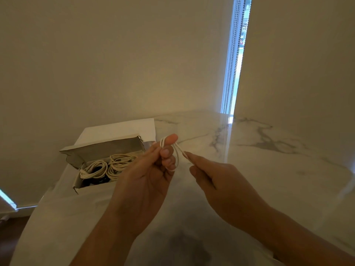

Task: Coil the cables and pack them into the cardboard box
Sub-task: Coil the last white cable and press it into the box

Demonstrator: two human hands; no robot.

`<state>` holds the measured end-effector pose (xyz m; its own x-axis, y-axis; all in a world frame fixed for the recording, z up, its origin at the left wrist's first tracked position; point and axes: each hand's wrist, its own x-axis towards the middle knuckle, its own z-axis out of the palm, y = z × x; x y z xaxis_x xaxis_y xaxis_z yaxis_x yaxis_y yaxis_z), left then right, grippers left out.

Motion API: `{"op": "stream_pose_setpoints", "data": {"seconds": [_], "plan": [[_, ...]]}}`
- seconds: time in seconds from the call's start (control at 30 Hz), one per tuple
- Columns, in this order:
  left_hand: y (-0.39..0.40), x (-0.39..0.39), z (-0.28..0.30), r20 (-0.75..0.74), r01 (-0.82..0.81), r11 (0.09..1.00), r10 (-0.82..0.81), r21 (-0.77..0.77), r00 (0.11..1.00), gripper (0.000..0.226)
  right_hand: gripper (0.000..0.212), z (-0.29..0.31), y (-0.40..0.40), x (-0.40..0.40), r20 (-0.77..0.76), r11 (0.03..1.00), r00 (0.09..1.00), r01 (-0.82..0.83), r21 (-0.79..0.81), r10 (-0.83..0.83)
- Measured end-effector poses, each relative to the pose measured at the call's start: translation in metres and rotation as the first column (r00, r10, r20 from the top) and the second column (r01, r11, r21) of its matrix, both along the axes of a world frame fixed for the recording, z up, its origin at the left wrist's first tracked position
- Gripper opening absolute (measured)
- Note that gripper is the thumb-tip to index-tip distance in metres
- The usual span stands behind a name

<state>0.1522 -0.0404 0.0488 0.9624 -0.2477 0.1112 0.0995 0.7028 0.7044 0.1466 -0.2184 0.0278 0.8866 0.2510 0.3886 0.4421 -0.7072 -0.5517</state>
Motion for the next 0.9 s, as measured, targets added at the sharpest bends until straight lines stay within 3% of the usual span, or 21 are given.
{"op": "stream_pose_setpoints", "data": {"seconds": [0.43, 0.67, 0.9], "plan": [[0.005, 0.003, 0.003, -0.015, -0.200, 0.975, 0.199, -0.095, 0.980, 0.041, 0.044, 0.005, 0.009, -0.015, -0.062, 0.987, 0.993, -0.109, -0.118, 0.102], [0.001, 0.004, 0.000, 0.040, -0.297, 0.955, 0.297, 0.000, 0.954, 0.043, 0.043, 0.010, 0.008, -0.020, -0.039, 0.969, 0.989, -0.150, -0.197, 0.145], [-0.004, 0.007, -0.010, 0.168, -0.452, 0.873, 0.425, 0.181, 0.889, 0.033, 0.042, 0.023, 0.010, -0.029, -0.094, 0.928, 0.985, -0.171, -0.332, 0.147]]}}
